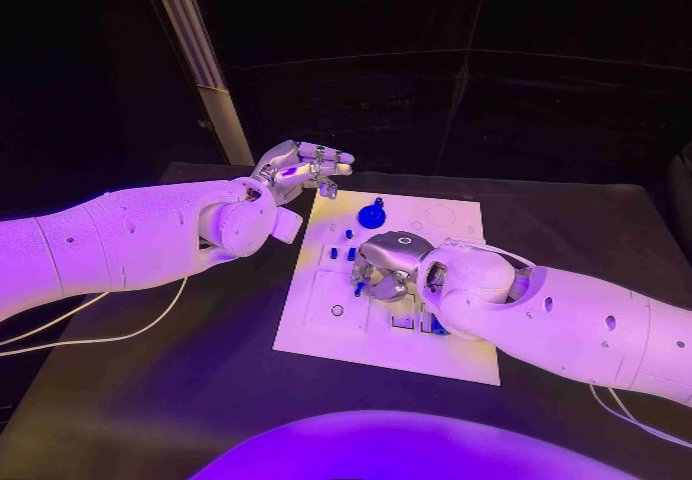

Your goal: Assemble the parts on the task board

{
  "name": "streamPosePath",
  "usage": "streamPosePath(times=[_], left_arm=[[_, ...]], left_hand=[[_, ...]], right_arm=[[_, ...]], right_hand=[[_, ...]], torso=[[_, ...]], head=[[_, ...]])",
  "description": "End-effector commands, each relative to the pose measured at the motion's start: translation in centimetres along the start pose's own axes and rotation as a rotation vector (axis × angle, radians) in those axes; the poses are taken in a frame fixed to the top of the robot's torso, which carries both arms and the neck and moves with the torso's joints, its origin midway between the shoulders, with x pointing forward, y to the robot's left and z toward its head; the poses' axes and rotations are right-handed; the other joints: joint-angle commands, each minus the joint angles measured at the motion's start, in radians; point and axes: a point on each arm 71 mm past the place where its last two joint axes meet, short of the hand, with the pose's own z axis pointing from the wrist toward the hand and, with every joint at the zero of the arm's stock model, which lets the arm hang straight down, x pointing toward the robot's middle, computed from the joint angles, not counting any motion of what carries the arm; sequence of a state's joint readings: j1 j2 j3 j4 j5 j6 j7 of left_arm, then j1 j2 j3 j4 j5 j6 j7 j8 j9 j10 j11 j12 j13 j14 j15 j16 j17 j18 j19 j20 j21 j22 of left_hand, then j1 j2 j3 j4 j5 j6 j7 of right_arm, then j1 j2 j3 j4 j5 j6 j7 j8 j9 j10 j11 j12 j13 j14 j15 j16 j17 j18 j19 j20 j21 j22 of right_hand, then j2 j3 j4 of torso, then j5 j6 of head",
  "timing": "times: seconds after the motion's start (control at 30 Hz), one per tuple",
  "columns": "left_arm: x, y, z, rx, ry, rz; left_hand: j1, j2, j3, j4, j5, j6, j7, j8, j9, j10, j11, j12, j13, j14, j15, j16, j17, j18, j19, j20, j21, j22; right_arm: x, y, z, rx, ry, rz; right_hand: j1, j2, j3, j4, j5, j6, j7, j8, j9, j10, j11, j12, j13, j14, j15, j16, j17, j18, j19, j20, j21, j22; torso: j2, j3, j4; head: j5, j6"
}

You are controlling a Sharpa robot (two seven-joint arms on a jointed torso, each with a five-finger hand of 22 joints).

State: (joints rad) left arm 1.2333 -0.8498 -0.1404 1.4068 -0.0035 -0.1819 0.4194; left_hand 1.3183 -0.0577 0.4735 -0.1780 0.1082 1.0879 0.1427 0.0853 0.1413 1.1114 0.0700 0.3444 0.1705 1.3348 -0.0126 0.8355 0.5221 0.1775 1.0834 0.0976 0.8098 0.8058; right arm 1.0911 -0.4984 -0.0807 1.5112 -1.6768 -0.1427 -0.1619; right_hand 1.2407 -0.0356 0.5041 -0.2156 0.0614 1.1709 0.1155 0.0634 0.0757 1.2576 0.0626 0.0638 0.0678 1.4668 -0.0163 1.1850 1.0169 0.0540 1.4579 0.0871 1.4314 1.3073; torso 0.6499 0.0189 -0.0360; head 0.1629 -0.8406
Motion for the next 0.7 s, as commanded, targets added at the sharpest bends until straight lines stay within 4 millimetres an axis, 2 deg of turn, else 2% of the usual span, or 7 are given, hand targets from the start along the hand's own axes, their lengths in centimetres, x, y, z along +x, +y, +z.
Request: streamPosePath(times=[0.03,0.7], left_arm=[[0.1,-0.15,0.08,0.005,0.01,-0.008],[0.13,-0.13,0.11,0.004,0.013,-0.009]], left_hand=[[0.007,0.005,-0.001,-0.004,-0.004,0.003,0.003,-0.004,0.001,-0.007,0.001,0.006,0.001,-0.002,-0.001,-0.004,-0.001,0.006,0.003,-0.005,-0.004,0.0],[0.005,0.006,-0.001,-0.006,-0.007,0.003,0.003,-0.005,0.002,-0.01,0.002,0.007,0.003,-0.002,0.0,-0.005,-0.003,0.006,0.003,-0.005,-0.004,0.0]], right_arm=[[0.05,0.19,0.06,-0.013,0.012,-0.01],[0.28,0.49,0.51,0.003,0.022,-0.071]], right_hand=[[-0.002,0.004,-0.005,-0.002,-0.003,0.001,0.004,0.003,0.002,-0.007,-0.003,-0.003,-0.001,0.015,-0.004,0.001,-0.001,-0.008,0.008,0.001,0.005,0.081],[-0.006,0.003,-0.008,0.0,-0.005,-0.001,0.004,0.002,0.001,-0.01,-0.002,-0.003,-0.002,0.014,-0.003,0.0,-0.004,-0.007,0.006,0.001,0.003,0.078]], torso=[[0.0,0.0002,-0.0002],[0.0,0.0,0.0]], head=[[0.0,0.001],[-0.001,-0.001]])
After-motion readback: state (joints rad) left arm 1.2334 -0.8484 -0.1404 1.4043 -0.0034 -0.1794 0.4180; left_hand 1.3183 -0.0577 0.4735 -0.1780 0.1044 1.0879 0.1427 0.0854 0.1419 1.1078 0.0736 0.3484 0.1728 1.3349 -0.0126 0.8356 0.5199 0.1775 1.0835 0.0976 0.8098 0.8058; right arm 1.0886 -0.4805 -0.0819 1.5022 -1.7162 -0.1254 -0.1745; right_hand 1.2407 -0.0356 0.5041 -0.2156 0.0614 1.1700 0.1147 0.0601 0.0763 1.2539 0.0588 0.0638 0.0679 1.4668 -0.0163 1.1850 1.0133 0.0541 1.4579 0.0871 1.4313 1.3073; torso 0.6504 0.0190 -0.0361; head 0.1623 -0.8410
